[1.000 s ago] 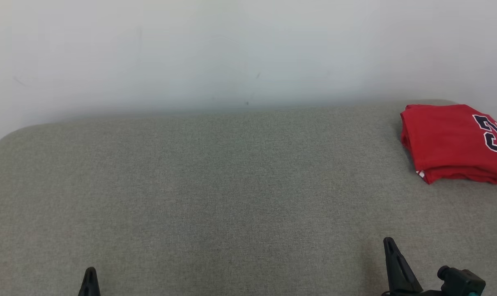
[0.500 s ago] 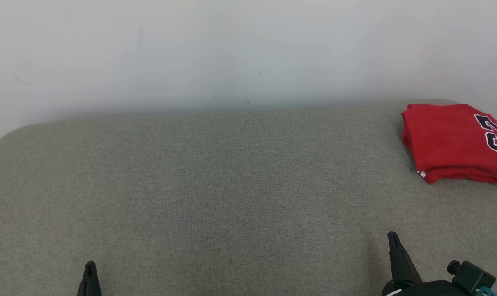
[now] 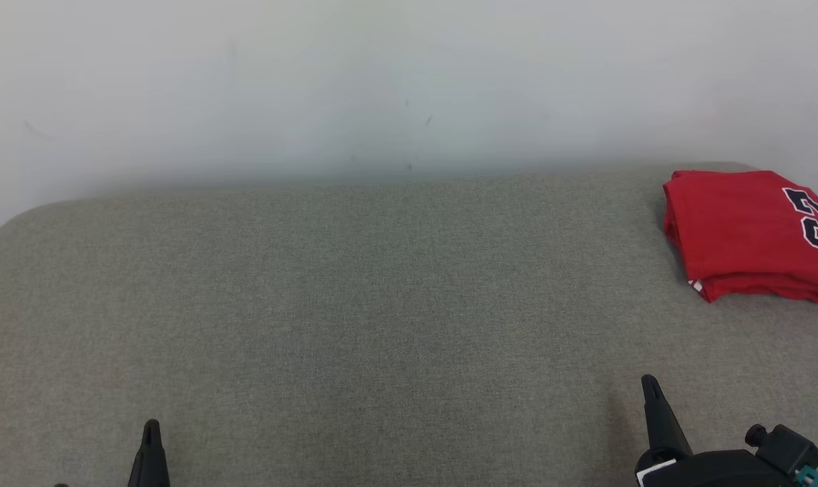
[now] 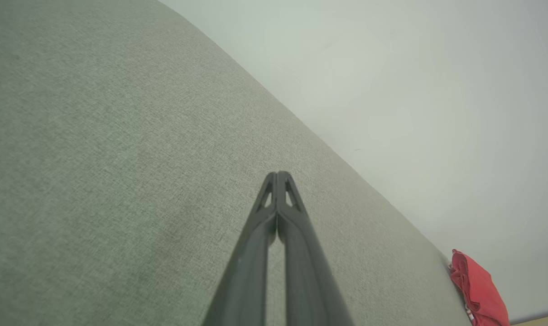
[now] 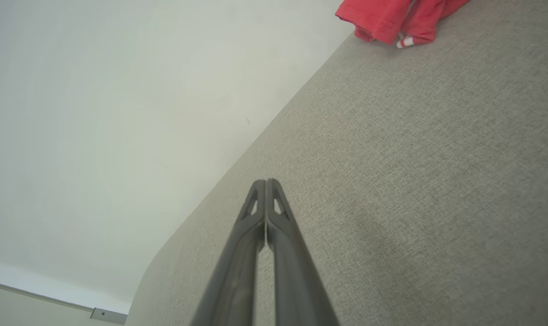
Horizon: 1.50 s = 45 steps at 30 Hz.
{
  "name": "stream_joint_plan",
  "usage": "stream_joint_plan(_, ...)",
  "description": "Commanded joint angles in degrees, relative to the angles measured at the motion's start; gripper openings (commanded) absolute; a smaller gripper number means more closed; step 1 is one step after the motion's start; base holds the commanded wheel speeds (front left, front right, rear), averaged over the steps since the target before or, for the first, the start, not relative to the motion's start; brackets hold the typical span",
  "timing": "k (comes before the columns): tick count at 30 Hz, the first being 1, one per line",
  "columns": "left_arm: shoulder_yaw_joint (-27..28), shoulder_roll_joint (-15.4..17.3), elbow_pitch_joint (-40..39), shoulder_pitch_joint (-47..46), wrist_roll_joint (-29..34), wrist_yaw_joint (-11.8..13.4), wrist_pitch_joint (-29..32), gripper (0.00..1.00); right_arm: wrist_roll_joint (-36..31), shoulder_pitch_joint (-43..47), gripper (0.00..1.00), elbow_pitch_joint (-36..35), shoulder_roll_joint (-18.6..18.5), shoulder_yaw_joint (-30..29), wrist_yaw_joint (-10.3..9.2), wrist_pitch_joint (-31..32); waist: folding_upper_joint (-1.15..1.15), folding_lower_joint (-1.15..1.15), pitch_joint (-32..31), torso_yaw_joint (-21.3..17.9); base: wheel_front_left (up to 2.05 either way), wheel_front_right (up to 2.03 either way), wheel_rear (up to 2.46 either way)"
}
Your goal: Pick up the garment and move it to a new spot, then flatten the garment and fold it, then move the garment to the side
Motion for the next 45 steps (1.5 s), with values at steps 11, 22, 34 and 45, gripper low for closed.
stream_joint_plan(11,0.1,0.2,-0.1,-2.6,-9.2,-0.5,2.2,0.0,8.2,-2.2,0.0,-0.4,0.7,-1.2,-0.05,2.3,0.0,-0.01,0.1,0.1,0.0,0.0,0.0)
stream_joint_plan(22,0.2,0.2,0.4,-3.6,-16.6,-0.8,4.0,0.0,14.5,-2.9,0.0,-0.3,1.1,-2.0,-0.06,4.1,0.0,-0.01,0.3,0.2,0.0,0.0,0.0)
stream_joint_plan(34,0.2,0.2,0.8,-4.7,-23.9,-1.1,5.9,0.0,20.7,-3.6,0.0,-0.1,1.6,-2.9,-0.07,6.1,0.0,-0.01,0.4,0.4,0.0,0.0,0.0)
stream_joint_plan(45,0.2,0.2,1.1,-5.6,-29.8,-1.4,7.3,0.0,25.9,-4.3,0.0,0.1,2.1,-3.5,-0.08,7.6,0.0,-0.01,0.5,0.5,0.0,0.0,0.0)
